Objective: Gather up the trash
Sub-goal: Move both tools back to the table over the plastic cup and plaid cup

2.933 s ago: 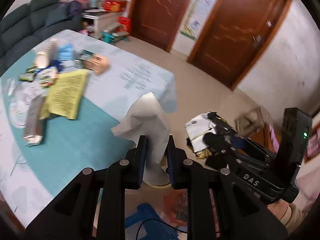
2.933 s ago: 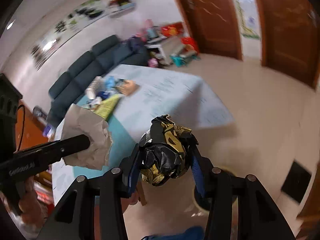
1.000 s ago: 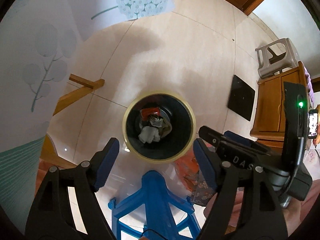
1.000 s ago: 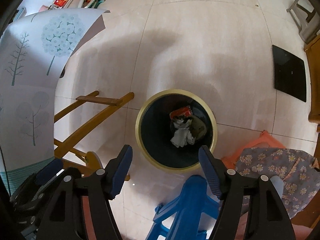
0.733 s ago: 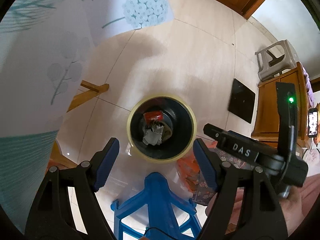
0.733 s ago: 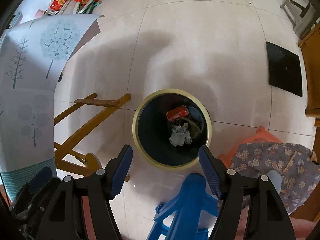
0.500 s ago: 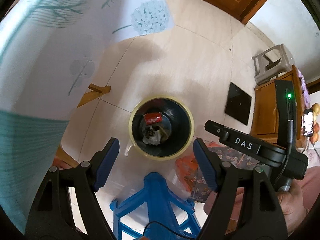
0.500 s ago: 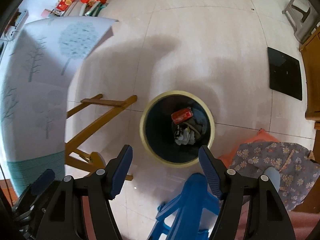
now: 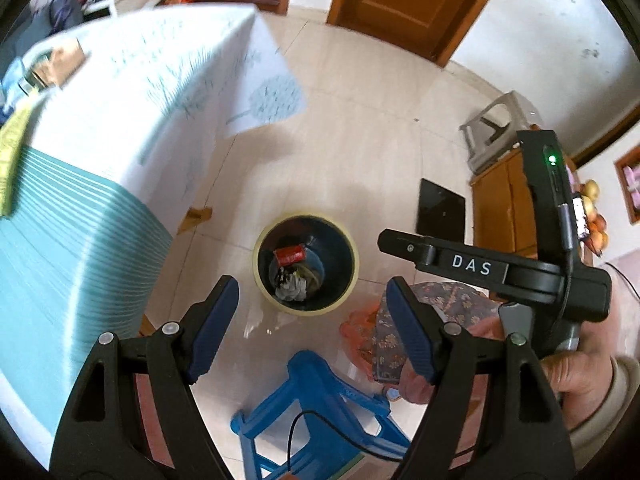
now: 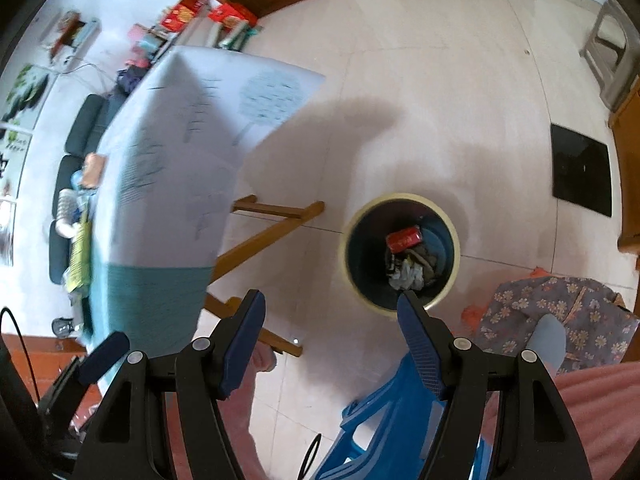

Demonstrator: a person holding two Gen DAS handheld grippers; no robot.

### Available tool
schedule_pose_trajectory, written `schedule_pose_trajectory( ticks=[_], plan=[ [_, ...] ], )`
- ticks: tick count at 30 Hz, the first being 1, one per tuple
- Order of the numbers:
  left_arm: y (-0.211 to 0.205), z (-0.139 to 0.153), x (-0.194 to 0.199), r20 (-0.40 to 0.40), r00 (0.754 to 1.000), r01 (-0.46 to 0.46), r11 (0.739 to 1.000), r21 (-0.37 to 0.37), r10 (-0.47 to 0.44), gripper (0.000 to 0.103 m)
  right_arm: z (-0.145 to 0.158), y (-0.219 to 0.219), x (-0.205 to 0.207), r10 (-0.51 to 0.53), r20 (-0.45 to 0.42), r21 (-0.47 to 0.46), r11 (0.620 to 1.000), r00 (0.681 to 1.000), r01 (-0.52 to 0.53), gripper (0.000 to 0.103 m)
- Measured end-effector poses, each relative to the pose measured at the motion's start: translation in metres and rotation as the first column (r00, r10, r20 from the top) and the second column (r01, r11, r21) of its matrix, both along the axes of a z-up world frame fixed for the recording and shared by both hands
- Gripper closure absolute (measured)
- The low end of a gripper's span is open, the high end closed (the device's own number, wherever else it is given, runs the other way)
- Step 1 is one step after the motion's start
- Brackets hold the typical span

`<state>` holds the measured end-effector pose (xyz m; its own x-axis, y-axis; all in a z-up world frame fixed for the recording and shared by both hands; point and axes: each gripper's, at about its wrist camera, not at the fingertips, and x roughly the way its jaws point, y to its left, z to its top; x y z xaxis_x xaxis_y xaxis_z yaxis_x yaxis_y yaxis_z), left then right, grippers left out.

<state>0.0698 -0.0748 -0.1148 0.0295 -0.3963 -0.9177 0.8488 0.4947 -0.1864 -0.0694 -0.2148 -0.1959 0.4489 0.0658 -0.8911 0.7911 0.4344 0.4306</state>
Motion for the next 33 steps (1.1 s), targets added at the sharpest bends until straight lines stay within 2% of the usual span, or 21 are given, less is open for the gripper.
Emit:
schedule_pose_trajectory(
  ticks=[5,11,18,23,28,33],
  plan=[
    [0.031,0.050,-0.001,0.043,0.999,0.007,0.997,-0.076,-0.003,0.029,0.045,0.024,0.000,0.028,0.044,-0.046,0.999,0.999,-0.026,0.033],
    [0.068,0.100,0.012,0.071,0.995,-0.054,0.986,-0.161,0.066,0.029,0.116,0.054,0.025,0.126,0.095,-0.176,0.978,0.987,-0.108,0.033],
    [0.117,0.149,0.044,0.127,0.977,-0.139,0.965,-0.224,0.170,0.029,0.196,0.087,0.073,0.283,0.138,-0.317,0.920,0.949,-0.229,0.033],
    [0.153,0.191,0.080,0.187,0.942,-0.224,0.937,-0.267,0.278,0.029,0.256,0.112,0.123,0.409,0.157,-0.416,0.853,0.899,-0.316,0.033],
    [0.196,0.227,0.126,0.241,0.890,-0.309,0.900,-0.306,0.388,0.029,0.309,0.135,0.197,0.517,0.166,-0.495,0.780,0.840,-0.382,0.033],
    [0.234,0.256,0.181,0.307,0.824,-0.385,0.868,-0.314,0.476,0.029,0.354,0.158,0.275,0.608,0.174,-0.574,0.702,0.775,-0.422,0.033]
  ],
)
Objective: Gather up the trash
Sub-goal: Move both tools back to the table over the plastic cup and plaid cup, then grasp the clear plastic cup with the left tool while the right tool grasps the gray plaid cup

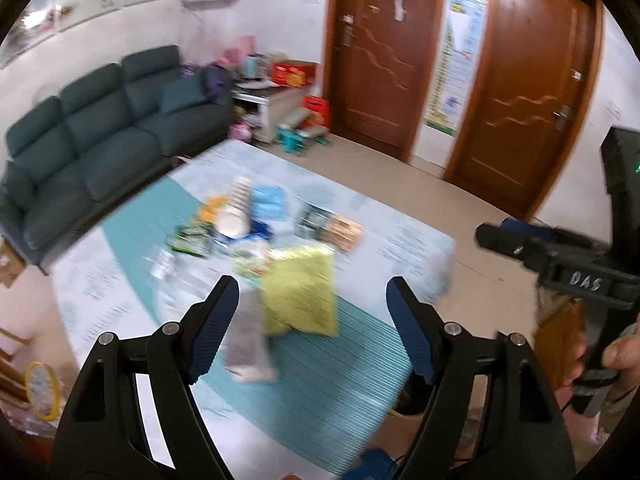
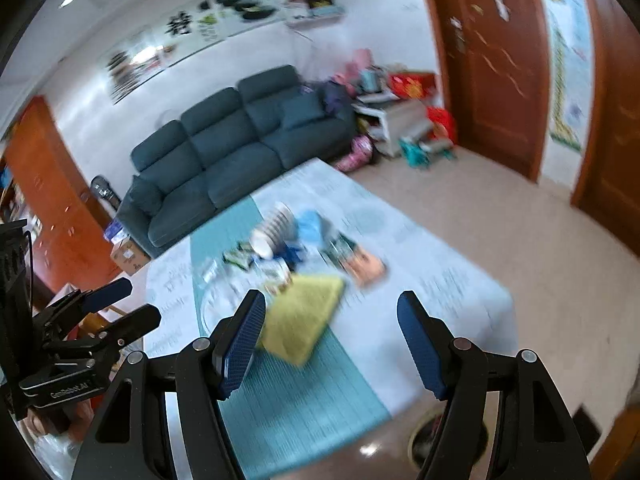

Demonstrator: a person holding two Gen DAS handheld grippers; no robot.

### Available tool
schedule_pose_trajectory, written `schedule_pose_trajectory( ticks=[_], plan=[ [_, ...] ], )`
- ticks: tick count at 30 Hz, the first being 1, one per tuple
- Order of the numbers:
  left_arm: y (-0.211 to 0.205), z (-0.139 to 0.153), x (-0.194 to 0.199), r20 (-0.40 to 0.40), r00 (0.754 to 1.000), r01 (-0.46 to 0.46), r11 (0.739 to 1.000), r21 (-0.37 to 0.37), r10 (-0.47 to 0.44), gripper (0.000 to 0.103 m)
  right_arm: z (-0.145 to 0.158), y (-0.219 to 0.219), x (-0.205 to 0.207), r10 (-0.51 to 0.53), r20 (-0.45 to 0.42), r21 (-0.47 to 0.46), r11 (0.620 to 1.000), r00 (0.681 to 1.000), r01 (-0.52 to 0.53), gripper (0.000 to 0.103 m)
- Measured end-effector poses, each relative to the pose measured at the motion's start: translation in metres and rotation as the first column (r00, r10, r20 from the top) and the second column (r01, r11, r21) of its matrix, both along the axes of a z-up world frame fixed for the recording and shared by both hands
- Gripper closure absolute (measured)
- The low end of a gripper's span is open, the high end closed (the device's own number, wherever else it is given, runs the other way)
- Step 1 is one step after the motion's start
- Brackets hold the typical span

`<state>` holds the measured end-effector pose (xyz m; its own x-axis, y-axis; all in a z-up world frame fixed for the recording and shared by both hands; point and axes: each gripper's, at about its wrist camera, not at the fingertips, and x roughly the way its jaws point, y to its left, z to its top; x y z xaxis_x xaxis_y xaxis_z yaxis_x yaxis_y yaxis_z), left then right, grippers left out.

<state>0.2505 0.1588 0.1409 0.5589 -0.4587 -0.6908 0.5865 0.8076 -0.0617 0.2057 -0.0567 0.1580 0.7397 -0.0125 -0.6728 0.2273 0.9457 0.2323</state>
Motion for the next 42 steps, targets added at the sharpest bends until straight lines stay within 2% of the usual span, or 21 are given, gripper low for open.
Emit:
schedule_pose_trajectory(
  ticks=[4,9,15,19,26,30,33,35,36,39,42],
  plan=[
    [0.026,0.009,0.052,0.007,0.997,-0.080,0.997,0.015,0.080,0.029,0.016,0.016,0.072,0.063,0.011,-0.002,0.998,0.998,-0.063,0.033],
    [0.061,0.005,0.124,-0.030,0.982,-0.184,0.983,0.025,0.184,0.029,0.011,0.035,0.162,0.113,-0.033,0.017,0.993,0.993,-0.113,0.033],
    [0.099,-0.030,0.204,-0.117,0.954,-0.272,0.961,0.040,0.275,0.029,-0.035,0.058,0.267,0.152,-0.133,0.079,0.987,0.979,-0.143,0.033],
    [0.117,-0.073,0.252,-0.196,0.920,-0.334,0.941,0.063,0.340,0.029,-0.080,0.067,0.319,0.141,-0.223,0.101,0.988,0.964,-0.121,0.033],
    [0.113,-0.148,0.292,-0.311,0.869,-0.369,0.923,0.109,0.384,0.029,-0.164,0.062,0.365,0.097,-0.329,0.192,0.981,0.939,-0.034,0.033],
    [0.123,-0.177,0.302,-0.395,0.826,-0.407,0.910,0.073,0.401,0.029,-0.190,0.062,0.382,0.105,-0.350,0.214,0.976,0.931,-0.030,0.033],
    [0.133,-0.197,0.303,-0.439,0.806,-0.431,0.902,0.026,0.398,0.029,-0.204,0.065,0.387,0.114,-0.364,0.203,0.978,0.924,-0.040,0.035],
    [0.138,-0.206,0.299,-0.450,0.804,-0.436,0.900,0.000,0.389,0.029,-0.212,0.066,0.388,0.115,-0.378,0.193,0.980,0.919,-0.044,0.045],
    [0.139,-0.211,0.298,-0.456,0.803,-0.437,0.900,-0.013,0.383,0.029,-0.216,0.067,0.388,0.125,-0.381,0.200,0.978,0.916,-0.050,0.046],
    [0.139,-0.220,0.295,-0.465,0.800,-0.444,0.896,-0.036,0.378,0.029,-0.214,0.069,0.384,0.133,-0.359,0.187,0.980,0.924,-0.068,0.048],
    [0.140,-0.231,0.295,-0.478,0.786,-0.471,0.880,-0.054,0.392,0.029,-0.211,0.071,0.379,0.139,-0.356,0.182,0.980,0.924,-0.078,0.050]
  ],
)
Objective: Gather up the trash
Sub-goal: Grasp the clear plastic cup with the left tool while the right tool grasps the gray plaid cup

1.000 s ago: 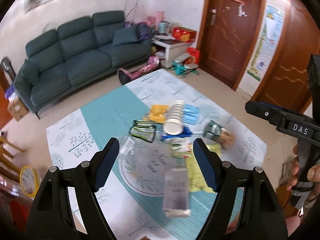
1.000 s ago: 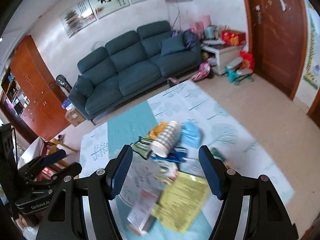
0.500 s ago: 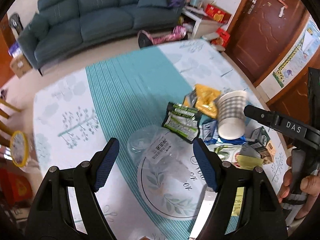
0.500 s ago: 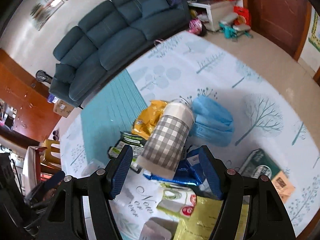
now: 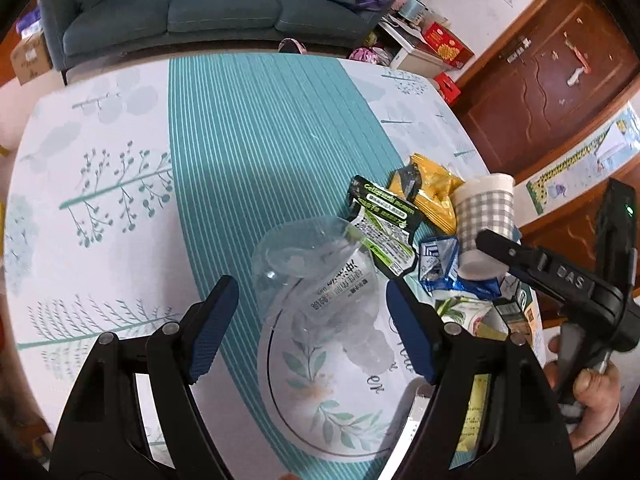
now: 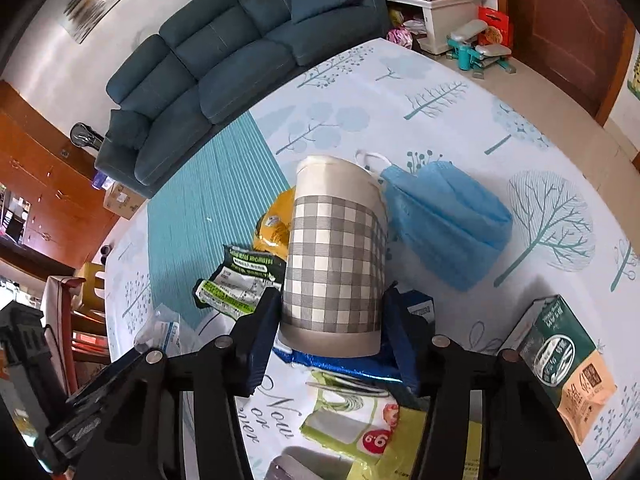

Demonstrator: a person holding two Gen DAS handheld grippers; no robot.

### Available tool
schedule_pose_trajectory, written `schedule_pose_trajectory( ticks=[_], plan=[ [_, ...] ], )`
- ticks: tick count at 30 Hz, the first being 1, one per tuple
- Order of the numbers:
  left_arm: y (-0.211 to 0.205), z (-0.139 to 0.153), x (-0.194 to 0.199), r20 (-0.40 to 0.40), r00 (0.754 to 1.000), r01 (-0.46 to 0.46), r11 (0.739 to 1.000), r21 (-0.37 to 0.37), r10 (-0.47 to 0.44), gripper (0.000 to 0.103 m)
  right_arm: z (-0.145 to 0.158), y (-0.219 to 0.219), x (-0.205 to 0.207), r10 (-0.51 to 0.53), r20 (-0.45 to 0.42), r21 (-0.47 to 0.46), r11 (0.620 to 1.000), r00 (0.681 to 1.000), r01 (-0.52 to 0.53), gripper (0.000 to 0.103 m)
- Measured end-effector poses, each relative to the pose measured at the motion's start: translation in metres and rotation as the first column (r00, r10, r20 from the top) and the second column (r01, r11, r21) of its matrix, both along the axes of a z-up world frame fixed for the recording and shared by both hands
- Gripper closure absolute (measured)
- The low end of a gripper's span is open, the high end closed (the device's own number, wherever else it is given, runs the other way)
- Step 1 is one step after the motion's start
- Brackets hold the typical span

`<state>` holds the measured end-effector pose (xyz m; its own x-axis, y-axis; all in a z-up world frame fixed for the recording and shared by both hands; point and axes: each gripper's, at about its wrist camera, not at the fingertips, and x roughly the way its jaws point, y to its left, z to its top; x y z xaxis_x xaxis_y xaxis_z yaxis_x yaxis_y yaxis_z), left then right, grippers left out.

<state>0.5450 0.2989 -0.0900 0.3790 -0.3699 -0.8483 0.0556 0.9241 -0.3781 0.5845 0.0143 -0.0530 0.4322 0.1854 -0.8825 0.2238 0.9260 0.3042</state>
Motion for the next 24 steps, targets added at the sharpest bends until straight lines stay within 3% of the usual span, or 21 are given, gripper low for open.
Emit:
schedule_pose_trajectory(
  ticks=[5,8,12,18,24],
  plan=[
    [0.002,-0.025,0.006,-0.064,0.996,-0.059,0.996,-0.065,0.055,0.035,0.009,0.001,-0.013,0.016,0.021,0.020,1.000,1.000,-0.017,0.052],
    [-0.002,-0.036,0.009,-0.076,0.996,-0.063,0.993,-0.101,0.056,0.043,0.013,-0.001,-0.023,0.027,0.037,0.040,0.999,0.999,-0.028,0.052],
    [-0.011,-0.041,0.017,-0.073,0.995,-0.072,0.987,-0.146,0.062,0.079,0.018,-0.003,-0.039,0.033,0.051,0.064,0.997,0.998,-0.036,0.052],
    [-0.029,-0.036,0.018,-0.060,0.995,-0.086,0.986,-0.143,0.079,0.084,0.028,-0.008,-0.068,0.046,0.074,0.090,0.995,0.996,-0.053,0.052],
    [-0.048,0.005,-0.004,-0.004,1.000,-0.013,0.993,-0.115,0.012,0.084,0.056,-0.021,-0.108,0.051,0.130,0.109,0.992,0.990,-0.065,0.053]
  ],
)
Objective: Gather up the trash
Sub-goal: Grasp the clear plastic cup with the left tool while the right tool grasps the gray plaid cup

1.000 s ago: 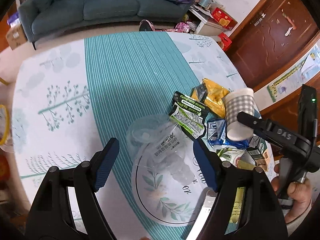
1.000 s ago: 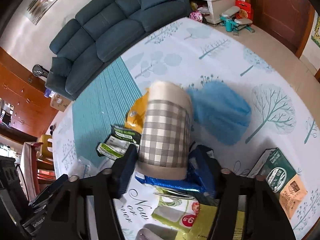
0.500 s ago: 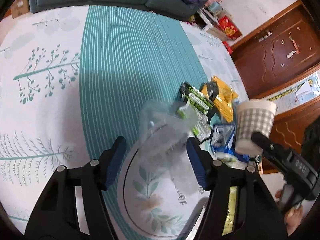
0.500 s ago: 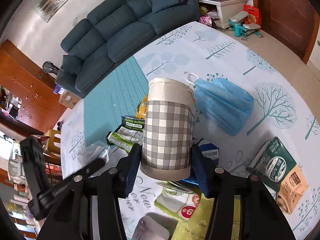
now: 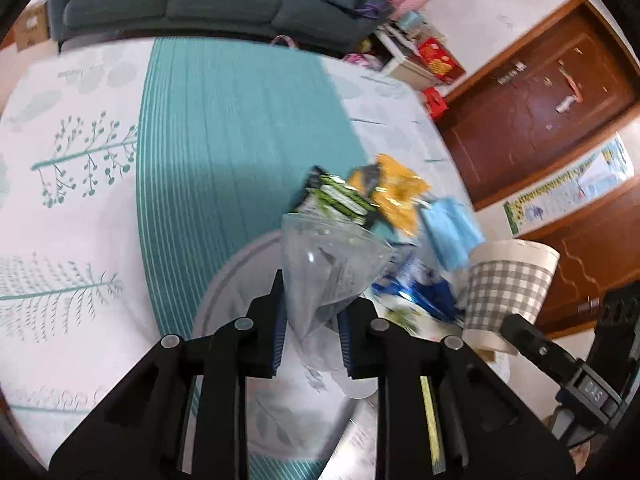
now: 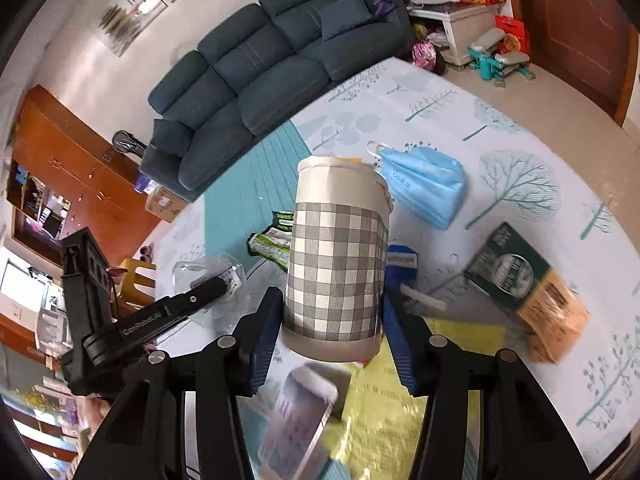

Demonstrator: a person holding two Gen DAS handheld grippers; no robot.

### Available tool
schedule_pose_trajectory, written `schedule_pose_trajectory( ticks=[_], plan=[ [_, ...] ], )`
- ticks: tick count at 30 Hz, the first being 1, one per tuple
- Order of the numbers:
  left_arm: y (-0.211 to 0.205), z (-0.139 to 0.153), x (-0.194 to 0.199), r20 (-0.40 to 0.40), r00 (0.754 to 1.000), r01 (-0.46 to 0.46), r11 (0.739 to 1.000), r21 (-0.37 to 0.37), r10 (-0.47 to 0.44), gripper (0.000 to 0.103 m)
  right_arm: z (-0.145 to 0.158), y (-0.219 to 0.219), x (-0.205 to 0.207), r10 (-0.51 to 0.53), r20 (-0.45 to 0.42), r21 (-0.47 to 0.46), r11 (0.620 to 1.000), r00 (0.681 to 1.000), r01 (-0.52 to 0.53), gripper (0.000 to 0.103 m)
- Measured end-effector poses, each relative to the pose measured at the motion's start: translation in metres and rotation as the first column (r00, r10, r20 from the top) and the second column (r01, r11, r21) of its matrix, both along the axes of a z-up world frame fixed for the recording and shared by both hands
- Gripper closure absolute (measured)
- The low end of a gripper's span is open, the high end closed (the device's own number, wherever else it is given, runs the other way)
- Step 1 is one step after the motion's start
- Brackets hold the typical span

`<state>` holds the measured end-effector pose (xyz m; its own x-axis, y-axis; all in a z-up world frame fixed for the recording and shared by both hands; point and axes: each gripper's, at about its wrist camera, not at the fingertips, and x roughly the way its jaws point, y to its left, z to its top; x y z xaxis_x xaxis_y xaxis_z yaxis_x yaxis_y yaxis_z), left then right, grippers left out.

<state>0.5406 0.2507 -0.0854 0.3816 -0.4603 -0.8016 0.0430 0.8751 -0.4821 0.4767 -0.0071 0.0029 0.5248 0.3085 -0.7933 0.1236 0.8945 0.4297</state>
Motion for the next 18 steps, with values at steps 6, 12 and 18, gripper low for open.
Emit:
schedule_pose_trajectory(
  ticks=[6,12,18],
  plan=[
    [-0.023,0.067,-0.048,0.093,0.989,0.112,0.993,0.026,-0.114,0.084,0.045,-0.005,-0.066,0.030,0.107,-0.040,0.999,0.994,-0.026,0.053],
    [-0.056,0.133,-0.118,0.200,0.948,0.234,0.969,0.081,-0.246,0.084,0.092,-0.017,-0.156,0.038,0.235,-0.080,0.997,0.971,-0.019,0.053],
    [-0.100,0.173,-0.194,0.269,0.882,0.366,0.922,0.123,-0.386,0.084,0.124,-0.039,-0.250,0.015,0.319,-0.118,0.993,0.948,0.024,0.053]
  ],
)
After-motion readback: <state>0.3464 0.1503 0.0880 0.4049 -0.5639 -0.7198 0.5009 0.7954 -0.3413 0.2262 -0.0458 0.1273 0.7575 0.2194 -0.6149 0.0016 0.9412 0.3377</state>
